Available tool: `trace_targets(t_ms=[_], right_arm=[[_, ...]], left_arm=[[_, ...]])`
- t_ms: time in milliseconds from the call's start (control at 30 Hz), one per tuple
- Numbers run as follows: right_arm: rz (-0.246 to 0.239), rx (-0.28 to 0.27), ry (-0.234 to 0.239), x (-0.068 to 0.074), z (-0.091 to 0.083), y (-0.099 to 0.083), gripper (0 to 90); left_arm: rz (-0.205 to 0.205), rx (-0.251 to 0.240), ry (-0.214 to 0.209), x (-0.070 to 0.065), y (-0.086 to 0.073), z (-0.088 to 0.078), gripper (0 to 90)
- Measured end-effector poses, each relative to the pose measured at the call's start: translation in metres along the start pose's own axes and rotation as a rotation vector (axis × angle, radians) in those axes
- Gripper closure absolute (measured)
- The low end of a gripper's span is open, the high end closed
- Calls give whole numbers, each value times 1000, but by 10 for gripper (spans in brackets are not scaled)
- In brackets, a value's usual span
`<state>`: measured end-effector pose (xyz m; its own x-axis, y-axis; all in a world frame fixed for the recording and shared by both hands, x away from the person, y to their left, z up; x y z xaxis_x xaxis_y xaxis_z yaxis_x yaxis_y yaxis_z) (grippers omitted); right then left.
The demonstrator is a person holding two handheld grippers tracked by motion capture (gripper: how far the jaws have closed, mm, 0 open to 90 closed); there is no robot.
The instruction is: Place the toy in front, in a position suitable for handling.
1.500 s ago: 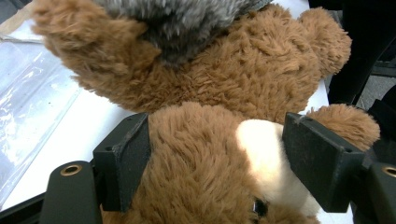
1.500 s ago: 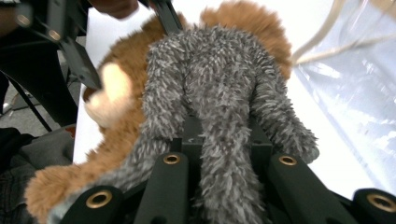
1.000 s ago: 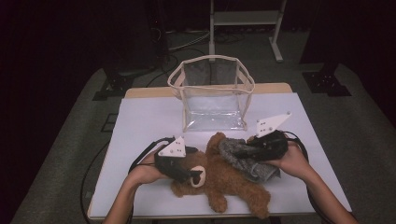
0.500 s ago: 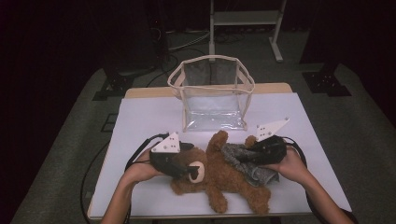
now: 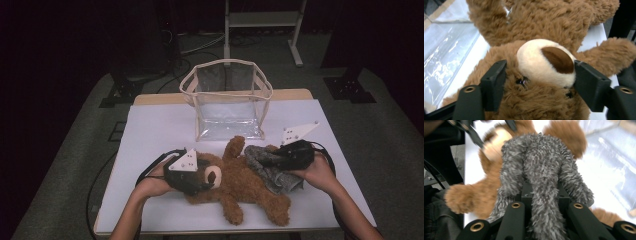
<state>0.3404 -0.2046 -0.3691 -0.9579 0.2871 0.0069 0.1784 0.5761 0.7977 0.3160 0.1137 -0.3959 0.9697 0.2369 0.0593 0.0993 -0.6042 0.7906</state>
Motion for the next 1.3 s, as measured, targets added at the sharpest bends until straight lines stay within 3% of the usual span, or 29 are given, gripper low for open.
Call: trace_targets(t_ms=[167,267,367,500,667,833,1133,1300], right_arm=[[-89,-26,-6,19,-9,27,749],[-141,7,23,31,7,37,748],[-177,85,36,35,31,34,747],[-122,66,51,22,34,22,750],[-68,42,67,12,28,9,752],[-66,48,58,12,22,7,752],[-60,53,50,11,19,5,751],[-93,65,28,14,14,19,752]], left_arm=[[1,-8,11,0,5,9,353],[1,-10,24,-1,7,11,357],[-3,-12,29,0,6,10,346],[-17,-34,39,4,4,0,321],[4,-10,60,7,-1,-16,287],[-16,4,82,11,-11,-26,269],[-65,2,21,13,-25,-7,307],[-76,-26,-14,7,-20,4,354]])
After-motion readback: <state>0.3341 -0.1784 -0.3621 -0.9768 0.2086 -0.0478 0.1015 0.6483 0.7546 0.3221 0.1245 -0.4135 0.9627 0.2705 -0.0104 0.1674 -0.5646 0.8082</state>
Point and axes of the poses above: each handheld gripper's, and its own axes: z roughly forward along the jaws, y roughly out of its top, x roughly to its left, the point moved 2 cm from there along z, roughly forward along the jaws, and after that the axes turned 6 degrees about -z, right-handed, at the moved point
